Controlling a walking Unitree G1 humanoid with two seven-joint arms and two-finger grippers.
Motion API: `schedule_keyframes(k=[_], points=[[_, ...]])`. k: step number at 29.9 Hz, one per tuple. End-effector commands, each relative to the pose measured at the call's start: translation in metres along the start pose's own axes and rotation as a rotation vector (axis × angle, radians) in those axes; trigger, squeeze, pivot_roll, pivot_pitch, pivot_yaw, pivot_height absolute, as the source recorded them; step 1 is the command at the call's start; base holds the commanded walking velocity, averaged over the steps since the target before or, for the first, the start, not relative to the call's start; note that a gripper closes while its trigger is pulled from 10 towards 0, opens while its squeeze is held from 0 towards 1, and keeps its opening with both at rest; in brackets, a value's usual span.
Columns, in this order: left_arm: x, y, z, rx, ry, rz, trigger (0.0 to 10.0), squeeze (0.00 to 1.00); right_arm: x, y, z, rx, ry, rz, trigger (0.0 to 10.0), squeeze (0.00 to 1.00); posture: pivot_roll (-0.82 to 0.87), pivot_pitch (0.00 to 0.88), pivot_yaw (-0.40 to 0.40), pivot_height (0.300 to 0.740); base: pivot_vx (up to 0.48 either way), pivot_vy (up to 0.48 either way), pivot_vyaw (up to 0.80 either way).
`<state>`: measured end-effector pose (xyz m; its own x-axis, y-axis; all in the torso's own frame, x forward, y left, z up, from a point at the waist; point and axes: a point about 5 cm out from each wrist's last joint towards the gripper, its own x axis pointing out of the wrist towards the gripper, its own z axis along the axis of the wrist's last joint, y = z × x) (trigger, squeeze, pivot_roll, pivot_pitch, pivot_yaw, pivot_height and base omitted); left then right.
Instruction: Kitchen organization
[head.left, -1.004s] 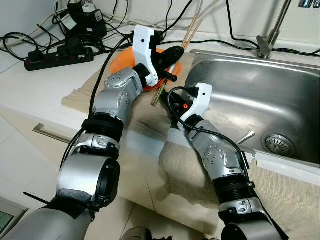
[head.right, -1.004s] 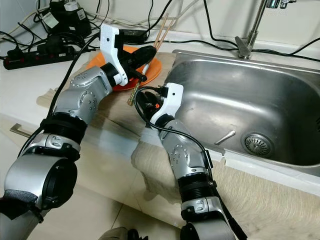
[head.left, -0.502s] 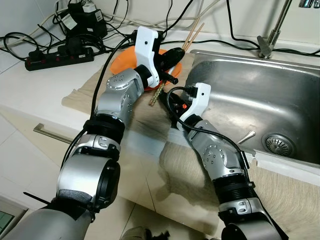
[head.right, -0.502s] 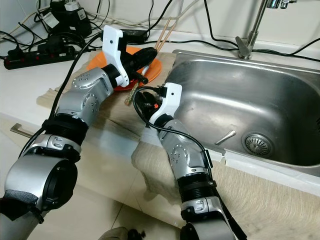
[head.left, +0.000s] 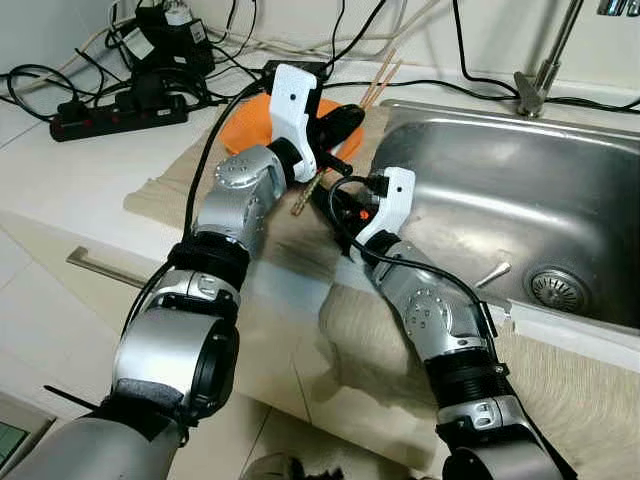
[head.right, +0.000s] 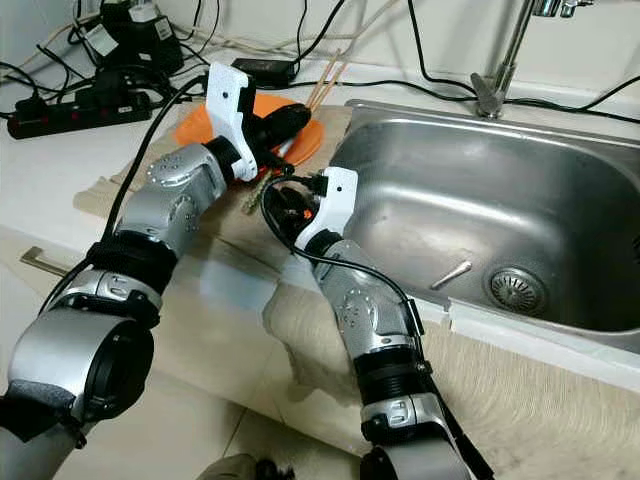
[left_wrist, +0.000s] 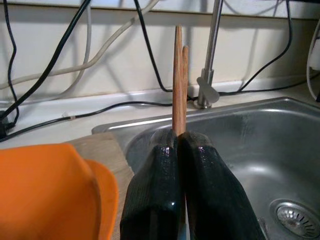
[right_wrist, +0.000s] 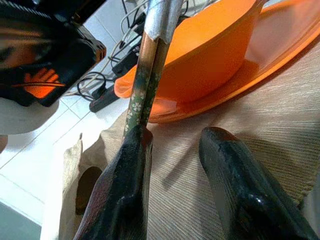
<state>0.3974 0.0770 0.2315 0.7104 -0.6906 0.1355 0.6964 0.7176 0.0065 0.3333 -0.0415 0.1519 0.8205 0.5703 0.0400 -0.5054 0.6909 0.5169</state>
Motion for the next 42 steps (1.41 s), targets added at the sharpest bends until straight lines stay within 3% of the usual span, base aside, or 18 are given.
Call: schedule_keyframes(k=[1, 8, 19, 25, 33, 42], points=[[-0.004, 0.004, -0.009, 0.011, 0.045, 0.021, 0.0, 0.00, 0.009, 0.032, 0.006, 0.035, -0.049, 0.116, 10.0, 0.00, 0.06, 0.027, 0.093, 0.740, 0.000, 0.000, 0.00], [-0.006, 0.007, -0.012, 0.027, 0.056, 0.039, 0.0, 0.00, 0.004, 0.028, 0.004, 0.034, -0.038, 0.108, 10.0, 0.00, 0.06, 0.032, 0.093, 0.740, 0.000, 0.000, 0.00], [-0.003, 0.005, -0.012, -0.013, 0.041, 0.044, 0.0, 0.00, 0.004, 0.028, 0.003, 0.033, -0.024, 0.105, 10.0, 0.00, 0.06, 0.034, 0.095, 0.740, 0.000, 0.000, 0.00], [0.000, 0.007, 0.005, -0.031, -0.014, 0.045, 0.0, 0.00, 0.005, 0.025, -0.004, 0.024, -0.003, 0.087, 10.0, 0.00, 0.07, 0.034, 0.095, 0.740, 0.000, 0.000, 0.00], [0.011, -0.005, 0.033, -0.068, -0.117, -0.023, 0.0, 0.00, 0.007, 0.019, -0.012, 0.005, 0.021, 0.057, 10.0, 0.00, 0.07, 0.035, 0.098, 0.740, 0.000, 0.000, 0.00], [0.013, -0.014, 0.043, -0.096, -0.150, -0.067, 0.0, 0.00, 0.009, 0.020, -0.012, -0.008, 0.021, 0.055, 10.0, 0.00, 0.07, 0.035, 0.100, 0.740, 0.000, 0.000, 0.00]])
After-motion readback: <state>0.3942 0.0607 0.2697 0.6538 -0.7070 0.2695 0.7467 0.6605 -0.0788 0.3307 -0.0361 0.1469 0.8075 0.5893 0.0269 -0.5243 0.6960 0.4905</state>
